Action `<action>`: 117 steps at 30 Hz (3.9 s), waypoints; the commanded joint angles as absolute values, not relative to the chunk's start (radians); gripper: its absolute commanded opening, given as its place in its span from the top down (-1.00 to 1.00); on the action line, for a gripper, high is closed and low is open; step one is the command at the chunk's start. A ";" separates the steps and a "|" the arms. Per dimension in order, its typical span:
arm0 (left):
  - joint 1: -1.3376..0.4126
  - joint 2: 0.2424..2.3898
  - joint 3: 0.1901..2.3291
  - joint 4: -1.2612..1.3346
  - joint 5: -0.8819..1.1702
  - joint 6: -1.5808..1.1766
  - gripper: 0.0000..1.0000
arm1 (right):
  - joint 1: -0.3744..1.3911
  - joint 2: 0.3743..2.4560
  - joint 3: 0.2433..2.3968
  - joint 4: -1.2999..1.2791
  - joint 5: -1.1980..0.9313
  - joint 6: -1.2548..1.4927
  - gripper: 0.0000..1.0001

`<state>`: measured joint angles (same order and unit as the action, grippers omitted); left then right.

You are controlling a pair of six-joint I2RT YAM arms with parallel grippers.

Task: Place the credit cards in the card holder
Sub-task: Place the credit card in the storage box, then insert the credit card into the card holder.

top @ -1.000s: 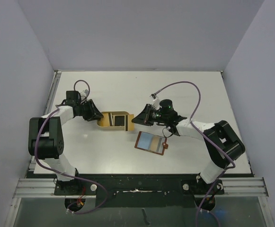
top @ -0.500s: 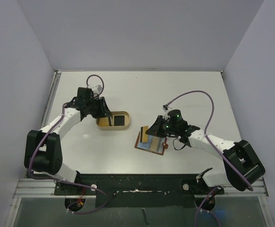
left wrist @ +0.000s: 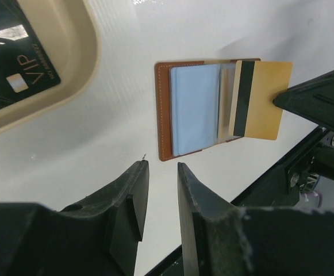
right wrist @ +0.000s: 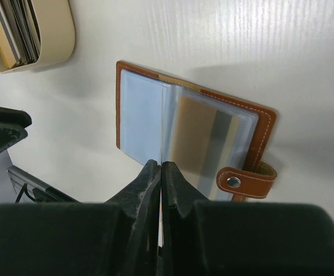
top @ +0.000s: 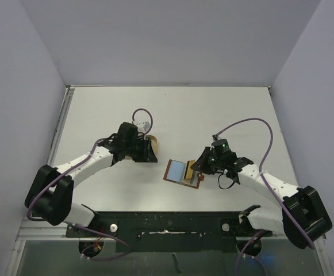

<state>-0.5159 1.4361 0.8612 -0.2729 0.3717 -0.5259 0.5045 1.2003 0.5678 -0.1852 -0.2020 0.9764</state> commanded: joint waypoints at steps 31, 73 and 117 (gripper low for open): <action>-0.770 1.681 0.852 -0.142 0.162 -0.577 0.83 | 0.364 1.282 0.329 0.251 -0.521 0.958 1.00; -0.799 1.686 0.810 -0.102 0.161 -0.620 0.90 | 0.297 1.470 0.448 0.226 -0.582 0.780 0.94; -0.817 1.712 0.793 -0.096 0.124 -0.640 0.90 | 0.271 1.591 0.446 0.398 -0.603 0.827 0.98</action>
<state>-0.8009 1.6672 0.8085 -0.0669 0.1589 -0.6476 0.2714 1.5692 0.4305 0.3855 -0.6399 0.8425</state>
